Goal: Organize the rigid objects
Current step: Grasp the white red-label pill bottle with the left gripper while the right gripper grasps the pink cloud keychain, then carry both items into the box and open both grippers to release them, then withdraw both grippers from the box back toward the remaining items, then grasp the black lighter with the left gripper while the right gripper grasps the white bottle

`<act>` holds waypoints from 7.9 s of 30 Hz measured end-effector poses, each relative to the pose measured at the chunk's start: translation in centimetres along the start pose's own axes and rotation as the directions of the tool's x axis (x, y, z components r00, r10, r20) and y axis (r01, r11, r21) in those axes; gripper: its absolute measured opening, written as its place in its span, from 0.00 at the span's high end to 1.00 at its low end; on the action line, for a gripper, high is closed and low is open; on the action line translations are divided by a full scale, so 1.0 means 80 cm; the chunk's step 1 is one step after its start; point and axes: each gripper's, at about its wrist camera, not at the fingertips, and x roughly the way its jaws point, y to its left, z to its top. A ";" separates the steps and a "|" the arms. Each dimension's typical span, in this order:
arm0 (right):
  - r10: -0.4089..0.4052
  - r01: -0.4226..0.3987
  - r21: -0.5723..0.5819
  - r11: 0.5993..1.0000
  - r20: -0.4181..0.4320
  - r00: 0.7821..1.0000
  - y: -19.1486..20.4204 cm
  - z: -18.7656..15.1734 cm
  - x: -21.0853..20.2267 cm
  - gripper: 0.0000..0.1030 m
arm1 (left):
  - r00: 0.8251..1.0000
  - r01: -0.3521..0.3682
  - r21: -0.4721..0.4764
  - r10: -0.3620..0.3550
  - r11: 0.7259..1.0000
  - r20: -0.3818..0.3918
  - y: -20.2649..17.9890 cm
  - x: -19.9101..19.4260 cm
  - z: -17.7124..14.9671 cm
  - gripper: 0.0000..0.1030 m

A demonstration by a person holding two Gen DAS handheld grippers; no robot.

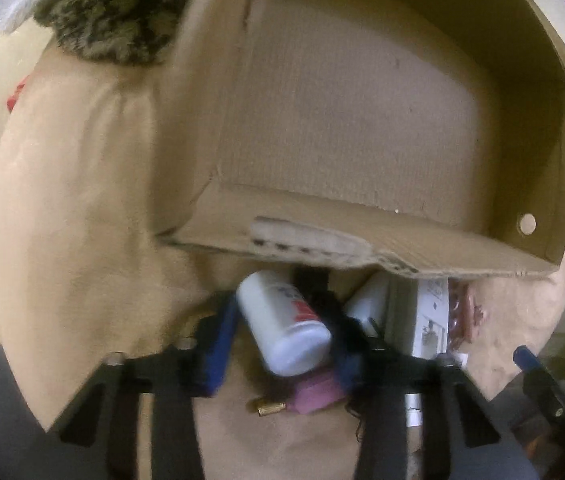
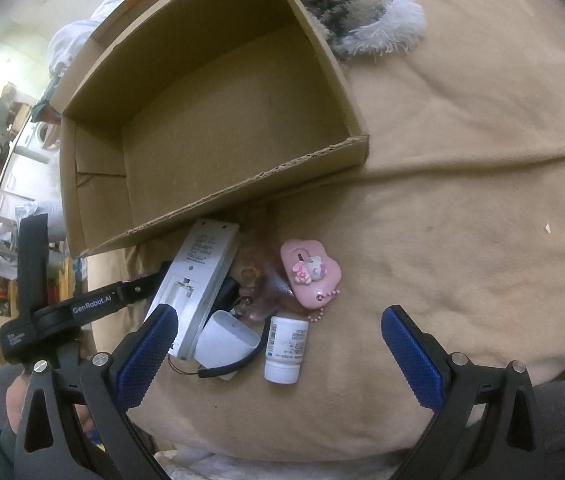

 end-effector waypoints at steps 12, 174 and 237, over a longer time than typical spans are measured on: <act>0.080 -0.065 0.120 0.991 -0.125 0.989 -0.032 0.027 0.032 0.40 | 0.997 -0.043 -0.026 0.045 0.999 0.067 0.019 -0.041 -0.004 0.77; 0.184 -0.143 -0.192 0.971 0.217 0.959 0.041 0.018 -0.080 0.11 | 0.799 -0.421 -0.270 0.494 0.866 0.342 -0.082 -0.174 -0.059 0.29; 0.059 -0.058 0.009 0.998 -0.150 0.987 -0.021 0.012 0.034 0.24 | 0.983 -0.179 0.079 0.175 0.981 0.052 -0.017 -0.005 -0.031 0.61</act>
